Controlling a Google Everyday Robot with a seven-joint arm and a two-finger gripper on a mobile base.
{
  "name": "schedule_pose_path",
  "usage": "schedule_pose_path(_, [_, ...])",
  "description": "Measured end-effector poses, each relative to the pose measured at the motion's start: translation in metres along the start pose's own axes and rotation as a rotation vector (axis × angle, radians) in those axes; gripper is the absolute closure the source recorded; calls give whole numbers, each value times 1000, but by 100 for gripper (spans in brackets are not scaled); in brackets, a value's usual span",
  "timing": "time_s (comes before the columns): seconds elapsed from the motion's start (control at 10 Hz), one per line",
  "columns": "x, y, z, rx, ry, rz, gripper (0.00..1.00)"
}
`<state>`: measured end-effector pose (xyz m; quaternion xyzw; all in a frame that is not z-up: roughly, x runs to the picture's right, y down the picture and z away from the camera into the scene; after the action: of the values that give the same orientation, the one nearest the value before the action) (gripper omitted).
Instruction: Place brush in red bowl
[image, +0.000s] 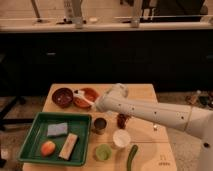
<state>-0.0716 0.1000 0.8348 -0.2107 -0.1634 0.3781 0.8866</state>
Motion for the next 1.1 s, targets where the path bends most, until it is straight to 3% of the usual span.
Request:
schedule_pose_path(0.3, [-28,2,25,-12,-44,-7,100])
schedule_pose_path(0.8, [-60,-11,24,7,-115,-28,100])
schedule_pose_path(1.1, [-61,-10,25,7,-118,-31,100])
